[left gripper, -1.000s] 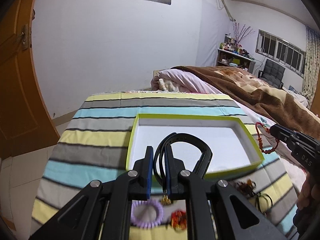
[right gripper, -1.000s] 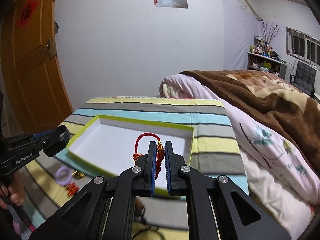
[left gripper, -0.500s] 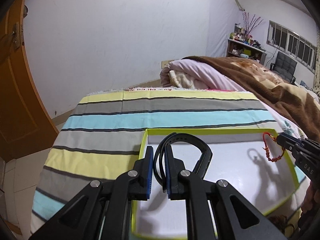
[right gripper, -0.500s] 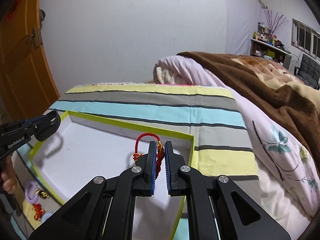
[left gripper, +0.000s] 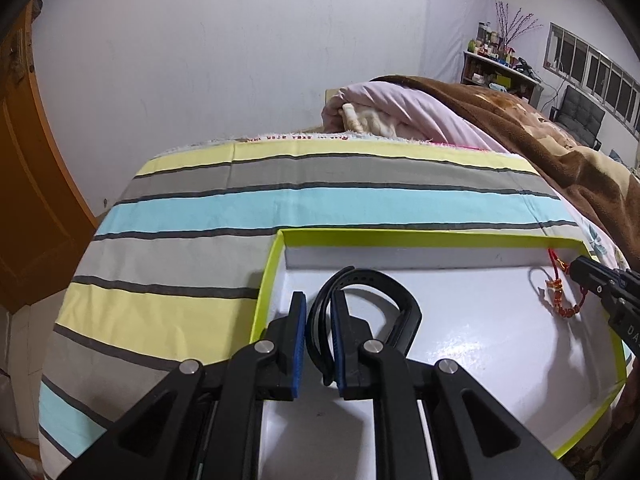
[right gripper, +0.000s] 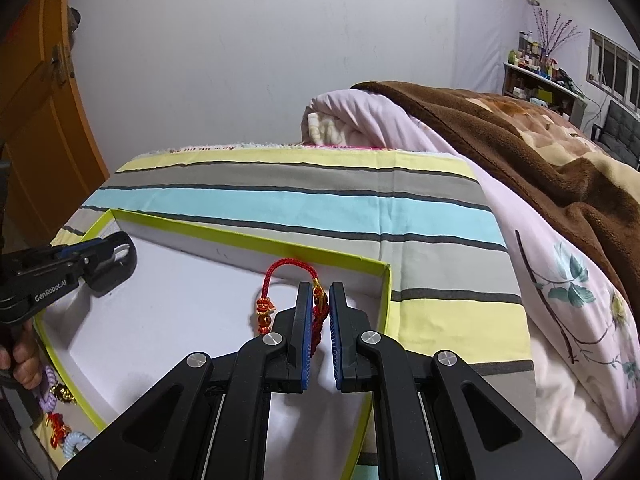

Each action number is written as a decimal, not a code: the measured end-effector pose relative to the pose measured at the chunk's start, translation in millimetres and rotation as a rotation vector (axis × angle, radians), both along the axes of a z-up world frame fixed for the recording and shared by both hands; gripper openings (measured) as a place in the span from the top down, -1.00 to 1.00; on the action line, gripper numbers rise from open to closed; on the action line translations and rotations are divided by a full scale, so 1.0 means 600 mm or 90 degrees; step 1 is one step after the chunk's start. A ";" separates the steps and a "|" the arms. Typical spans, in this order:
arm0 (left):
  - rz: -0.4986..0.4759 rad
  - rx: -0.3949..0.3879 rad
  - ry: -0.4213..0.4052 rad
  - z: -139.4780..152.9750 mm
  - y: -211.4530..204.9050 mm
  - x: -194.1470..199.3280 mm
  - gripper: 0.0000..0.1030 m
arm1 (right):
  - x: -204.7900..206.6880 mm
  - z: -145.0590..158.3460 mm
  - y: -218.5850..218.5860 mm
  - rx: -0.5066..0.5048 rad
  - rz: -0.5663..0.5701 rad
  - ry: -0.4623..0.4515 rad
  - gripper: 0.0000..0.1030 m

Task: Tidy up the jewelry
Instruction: 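Lower both bracelets into the box and open both grippers, then withdraw both grippers from the box back toward the remaining jewelry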

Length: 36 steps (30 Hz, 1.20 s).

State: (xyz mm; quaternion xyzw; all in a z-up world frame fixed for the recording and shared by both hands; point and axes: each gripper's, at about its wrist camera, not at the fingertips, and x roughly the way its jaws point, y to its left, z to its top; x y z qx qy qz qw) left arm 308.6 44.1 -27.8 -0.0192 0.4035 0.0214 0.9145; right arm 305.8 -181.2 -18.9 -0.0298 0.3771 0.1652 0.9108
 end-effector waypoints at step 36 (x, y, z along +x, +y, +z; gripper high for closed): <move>-0.018 -0.022 -0.146 0.111 -0.020 -0.296 0.60 | -0.290 0.102 -0.039 0.054 0.026 -0.093 0.42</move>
